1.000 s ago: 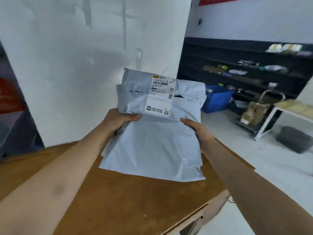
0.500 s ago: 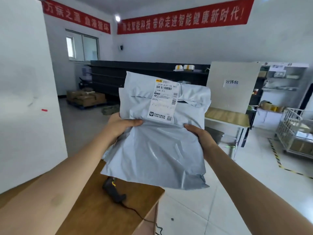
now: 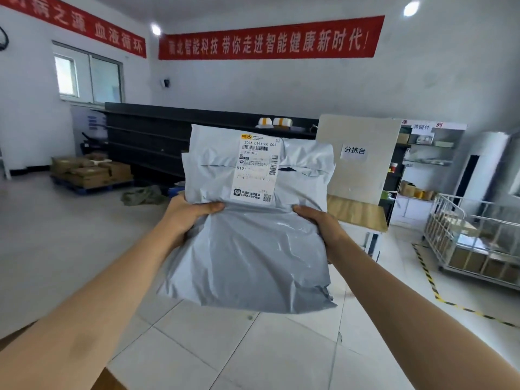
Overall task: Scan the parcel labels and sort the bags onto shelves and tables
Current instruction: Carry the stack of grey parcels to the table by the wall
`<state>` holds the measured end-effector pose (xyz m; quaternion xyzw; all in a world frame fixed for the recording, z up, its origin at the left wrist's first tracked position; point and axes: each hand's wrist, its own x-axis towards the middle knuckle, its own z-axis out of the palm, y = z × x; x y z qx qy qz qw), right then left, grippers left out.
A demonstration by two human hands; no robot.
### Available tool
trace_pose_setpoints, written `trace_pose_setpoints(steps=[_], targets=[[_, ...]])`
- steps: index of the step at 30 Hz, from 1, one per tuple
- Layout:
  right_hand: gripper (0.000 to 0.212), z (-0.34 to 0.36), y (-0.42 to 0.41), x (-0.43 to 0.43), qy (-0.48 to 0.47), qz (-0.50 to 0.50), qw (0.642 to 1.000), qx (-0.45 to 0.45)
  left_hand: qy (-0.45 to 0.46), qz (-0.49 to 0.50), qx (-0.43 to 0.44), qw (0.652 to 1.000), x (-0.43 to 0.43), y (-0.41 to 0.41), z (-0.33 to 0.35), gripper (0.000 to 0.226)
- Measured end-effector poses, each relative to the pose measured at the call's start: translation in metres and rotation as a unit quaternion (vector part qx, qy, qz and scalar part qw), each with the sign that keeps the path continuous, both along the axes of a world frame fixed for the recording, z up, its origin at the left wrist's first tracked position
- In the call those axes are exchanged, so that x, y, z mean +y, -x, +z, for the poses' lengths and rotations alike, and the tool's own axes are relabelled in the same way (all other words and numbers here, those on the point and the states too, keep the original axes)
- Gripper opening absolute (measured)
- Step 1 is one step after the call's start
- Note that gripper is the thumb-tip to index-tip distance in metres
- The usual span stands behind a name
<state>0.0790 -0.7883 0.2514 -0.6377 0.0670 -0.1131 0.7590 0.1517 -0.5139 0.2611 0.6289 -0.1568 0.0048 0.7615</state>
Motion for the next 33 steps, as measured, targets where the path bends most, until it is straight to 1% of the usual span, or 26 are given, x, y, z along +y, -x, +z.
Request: trace_pose_setpoints(steps=[2, 6, 10, 14, 17, 19, 22, 23, 25, 26, 28, 30, 33], targets=[[0.083, -0.003, -0.033, -0.027, -0.005, -0.003, 1.000, -0.002, -0.003, 0.006, 0.002, 1.000, -0.026, -0.029, -0.001, 0.048], [0.080, -0.011, -0.107, -0.078, -0.015, 0.015, 1.000, -0.002, -0.005, 0.028, -0.011, 1.000, -0.078, -0.089, -0.004, 0.032], [0.066, -0.011, -0.184, -0.127, -0.009, 0.062, 0.998, -0.013, -0.005, 0.071, -0.020, 0.997, -0.127, -0.147, -0.007, 0.025], [0.060, 0.001, -0.271, -0.165, -0.024, 0.108, 0.994, -0.018, -0.003, 0.132, -0.029, 0.991, -0.163, -0.207, 0.005, 0.029], [0.051, 0.010, -0.336, -0.170, -0.035, 0.170, 0.985, -0.023, -0.010, 0.190, -0.022, 0.981, -0.164, -0.245, 0.009, 0.045], [0.055, 0.011, -0.379, -0.157, -0.035, 0.208, 0.977, -0.016, -0.017, 0.235, -0.015, 0.972, -0.154, -0.267, 0.012, 0.050], [0.069, 0.006, -0.444, -0.120, -0.045, 0.255, 0.966, -0.009, -0.033, 0.304, -0.020, 0.952, -0.126, -0.304, 0.015, 0.029], [0.069, 0.006, -0.465, -0.106, -0.050, 0.271, 0.961, -0.007, -0.035, 0.321, -0.026, 0.946, -0.114, -0.318, 0.016, 0.026], [0.056, 0.006, -0.507, -0.078, -0.060, 0.307, 0.950, -0.013, -0.036, 0.350, -0.034, 0.936, -0.091, -0.346, 0.016, 0.026], [0.055, 0.007, -0.530, -0.062, -0.060, 0.324, 0.944, -0.021, -0.037, 0.366, -0.040, 0.929, -0.079, -0.360, 0.017, 0.027], [0.062, 0.011, -0.577, -0.031, -0.064, 0.346, 0.935, -0.033, -0.036, 0.392, -0.054, 0.918, -0.056, -0.390, 0.021, 0.027], [0.062, 0.024, -0.624, 0.004, -0.067, 0.373, 0.924, -0.044, -0.031, 0.413, -0.061, 0.908, -0.030, -0.420, 0.029, 0.030], [0.052, 0.039, -0.679, 0.054, -0.061, 0.408, 0.909, -0.056, -0.030, 0.433, -0.053, 0.899, 0.012, -0.463, 0.042, 0.031]])
